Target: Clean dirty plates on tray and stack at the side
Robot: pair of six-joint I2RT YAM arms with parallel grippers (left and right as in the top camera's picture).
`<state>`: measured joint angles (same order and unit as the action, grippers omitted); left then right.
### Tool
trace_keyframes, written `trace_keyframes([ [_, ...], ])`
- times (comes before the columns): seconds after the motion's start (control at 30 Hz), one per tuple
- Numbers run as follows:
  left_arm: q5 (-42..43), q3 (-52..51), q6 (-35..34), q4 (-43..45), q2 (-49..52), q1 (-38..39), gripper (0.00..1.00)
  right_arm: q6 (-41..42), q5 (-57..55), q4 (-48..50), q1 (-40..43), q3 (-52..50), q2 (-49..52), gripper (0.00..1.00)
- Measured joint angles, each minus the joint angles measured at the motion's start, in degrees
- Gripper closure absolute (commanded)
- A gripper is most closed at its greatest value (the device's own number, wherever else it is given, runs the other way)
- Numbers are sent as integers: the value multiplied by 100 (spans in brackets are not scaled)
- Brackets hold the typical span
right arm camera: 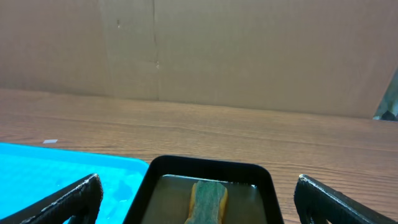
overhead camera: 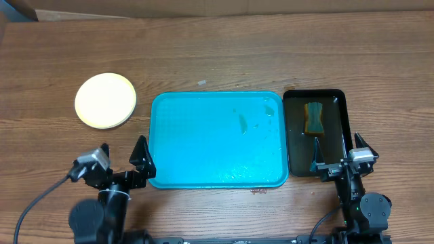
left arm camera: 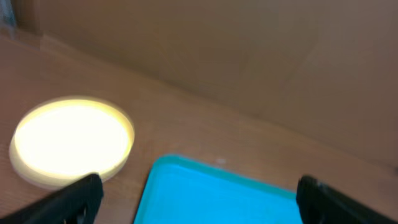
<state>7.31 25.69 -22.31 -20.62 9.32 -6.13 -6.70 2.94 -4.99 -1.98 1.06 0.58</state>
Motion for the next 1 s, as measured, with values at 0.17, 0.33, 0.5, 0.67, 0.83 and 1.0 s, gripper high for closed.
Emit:
trace_keyframes([
  [0.17,-363,-546,-2,1729,-651,391,0,-2,2,4,0,0,0,0],
  [0.33,-636,-876,-2,2874,-846,531,0,-2,0,2,0,0,0,0],
  [0.5,-717,-1193,-2,3276,-846,531,0,-2,2,2,2,0,0,0],
  [0.67,-721,-1598,-2,3394,-846,531,0,-4,2,0,2,0,0,0],
  [0.83,-730,-1993,-2,3429,-846,531,0,-2,2,0,0,0,0,0],
  [1.0,-761,-2249,48,3390,-846,531,0,-4,2,2,0,0,0,0],
])
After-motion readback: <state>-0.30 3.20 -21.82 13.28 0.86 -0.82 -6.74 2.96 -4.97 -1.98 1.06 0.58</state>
